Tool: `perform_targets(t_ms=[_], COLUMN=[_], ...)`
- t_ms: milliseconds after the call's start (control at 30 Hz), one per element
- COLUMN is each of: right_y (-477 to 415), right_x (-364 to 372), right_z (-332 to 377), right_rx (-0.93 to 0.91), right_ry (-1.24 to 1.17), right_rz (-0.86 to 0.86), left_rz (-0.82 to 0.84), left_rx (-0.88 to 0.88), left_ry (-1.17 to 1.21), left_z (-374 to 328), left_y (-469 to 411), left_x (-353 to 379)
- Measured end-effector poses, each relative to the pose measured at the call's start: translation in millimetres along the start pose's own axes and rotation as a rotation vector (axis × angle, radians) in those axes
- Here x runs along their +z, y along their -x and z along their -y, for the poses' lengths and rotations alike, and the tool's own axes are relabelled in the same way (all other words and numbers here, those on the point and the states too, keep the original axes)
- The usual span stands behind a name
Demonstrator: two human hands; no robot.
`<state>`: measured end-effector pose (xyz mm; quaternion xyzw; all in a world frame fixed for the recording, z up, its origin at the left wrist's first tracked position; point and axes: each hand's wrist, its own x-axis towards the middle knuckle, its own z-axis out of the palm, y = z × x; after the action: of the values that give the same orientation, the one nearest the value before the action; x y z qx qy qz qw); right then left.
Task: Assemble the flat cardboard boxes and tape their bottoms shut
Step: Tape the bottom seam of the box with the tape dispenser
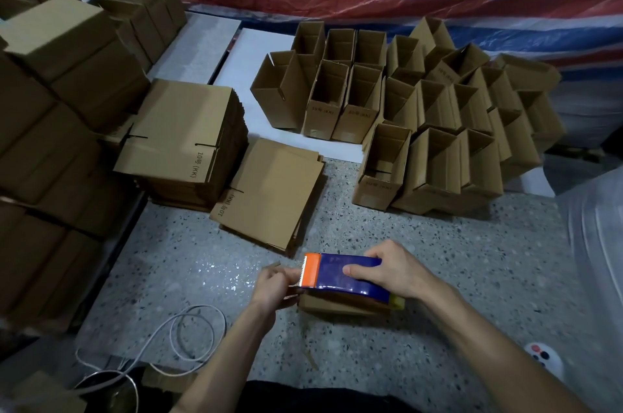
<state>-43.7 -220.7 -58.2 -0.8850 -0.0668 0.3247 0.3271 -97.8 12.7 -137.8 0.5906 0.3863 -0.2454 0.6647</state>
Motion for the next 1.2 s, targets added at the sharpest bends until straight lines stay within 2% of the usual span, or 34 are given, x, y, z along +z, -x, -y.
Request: perform_targets(t_ms=[133, 233, 400, 667, 767, 833, 867, 933, 1000, 1200], right_y=[10, 16, 14, 8, 4, 0, -2, -5, -5, -5], right_x=[-25, -28, -19, -9, -9, -10, -10, -11, -10, -9], right_z=[-17, -26, -21, -11, -9, -6, -5, -5, -5, -8], right_rx=[0.043, 0.084, 0.123, 0.186, 0.218, 0.230, 0.235, 0.240, 0.235, 0.230], right_ry=[0.049, 0.121, 0.195, 0.297, 0.280, 0.283, 0.289, 0.289, 0.280, 0.269], right_rz=[-0.027, -0.038, -0.046, -0.073, -0.084, -0.093, -0.091, -0.081, -0.071, -0.054], left_rz=[-0.115, -0.112, -0.144, -0.059, -0.153, -0.306, -0.329, -0.219, -0.084, -0.117], left_rx=[-0.022, -0.022, -0.045, -0.044, -0.011, 0.142, 0.252, 0.381, 0.368, 0.369], left_ry=[0.026, -0.022, -0.049, -0.101, -0.148, -0.122, -0.122, -0.175, -0.244, -0.398], left_z=[13, 21, 27, 54, 53, 49, 48, 50, 55, 34], left_y=[-11, -17, -28, -26, -28, -21, -15, -4, 3, -10], left_x=[-38, -52, -35, 13, 8, 2, 1, 7, 16, 27])
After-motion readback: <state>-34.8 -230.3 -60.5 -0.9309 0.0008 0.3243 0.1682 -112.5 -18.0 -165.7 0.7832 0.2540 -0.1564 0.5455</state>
